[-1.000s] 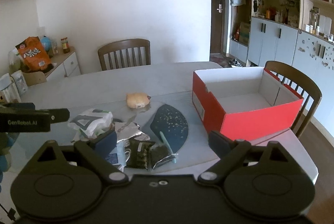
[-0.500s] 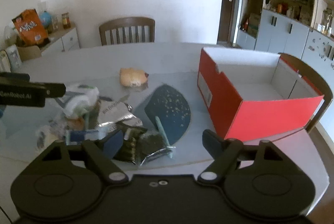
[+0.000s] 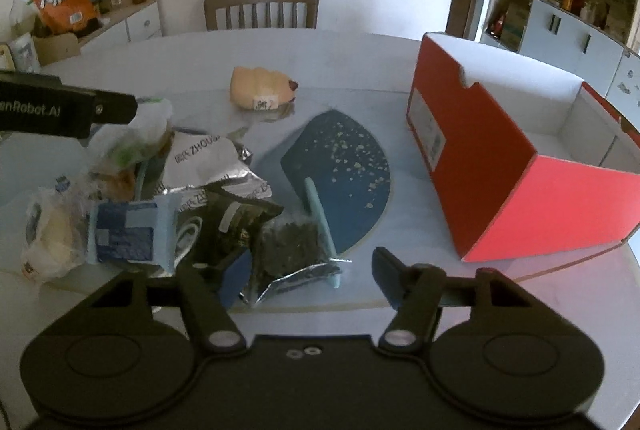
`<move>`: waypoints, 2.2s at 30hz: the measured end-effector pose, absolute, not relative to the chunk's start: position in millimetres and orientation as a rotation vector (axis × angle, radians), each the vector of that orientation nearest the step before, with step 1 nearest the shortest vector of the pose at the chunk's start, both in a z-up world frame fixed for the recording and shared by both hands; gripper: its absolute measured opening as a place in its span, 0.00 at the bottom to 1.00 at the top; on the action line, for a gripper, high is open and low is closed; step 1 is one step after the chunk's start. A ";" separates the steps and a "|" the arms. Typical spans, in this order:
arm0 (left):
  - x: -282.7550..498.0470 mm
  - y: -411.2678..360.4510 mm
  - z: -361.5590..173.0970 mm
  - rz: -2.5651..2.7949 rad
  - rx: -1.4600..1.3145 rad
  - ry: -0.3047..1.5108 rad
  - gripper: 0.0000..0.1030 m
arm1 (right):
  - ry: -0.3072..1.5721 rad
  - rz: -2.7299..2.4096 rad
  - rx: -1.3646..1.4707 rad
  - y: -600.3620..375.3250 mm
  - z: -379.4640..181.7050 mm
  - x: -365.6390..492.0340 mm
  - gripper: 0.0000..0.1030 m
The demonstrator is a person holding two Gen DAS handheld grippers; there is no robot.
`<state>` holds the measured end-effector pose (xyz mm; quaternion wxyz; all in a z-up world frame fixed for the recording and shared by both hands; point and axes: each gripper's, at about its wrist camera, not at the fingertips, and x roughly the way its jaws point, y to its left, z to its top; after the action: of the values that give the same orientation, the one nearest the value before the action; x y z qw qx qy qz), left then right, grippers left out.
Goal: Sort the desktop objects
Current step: 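Reach both tools toward the snack pile on the table, then grasp the dark seaweed packet with the right tool while the left tool grasps the white wipes pack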
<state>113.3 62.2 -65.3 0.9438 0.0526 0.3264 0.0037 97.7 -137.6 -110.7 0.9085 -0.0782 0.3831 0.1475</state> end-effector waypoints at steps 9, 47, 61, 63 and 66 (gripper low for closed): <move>122.6 61.4 -78.6 0.012 0.115 0.700 0.93 | 0.797 0.330 -0.219 -128.2 -118.6 106.9 0.52; 121.4 88.6 -65.3 0.001 0.088 0.662 0.14 | 0.779 0.320 -0.185 -130.5 -97.0 104.7 0.26; 83.2 114.1 -27.0 -0.024 -0.016 0.566 0.11 | 0.719 0.270 -0.133 -134.3 -61.6 76.4 0.26; 77.1 119.0 -20.0 -0.037 -0.045 0.549 0.11 | 0.709 0.267 -0.125 -134.5 -56.0 71.7 0.26; 70.4 125.7 -10.0 -0.058 -0.089 0.536 0.11 | 0.696 0.260 -0.114 -134.4 -47.4 64.4 0.26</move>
<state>70.4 125.7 -10.0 0.9629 -0.0439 0.2646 -0.0287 64.4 -134.4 -47.4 0.9303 -0.0558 0.3397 0.1269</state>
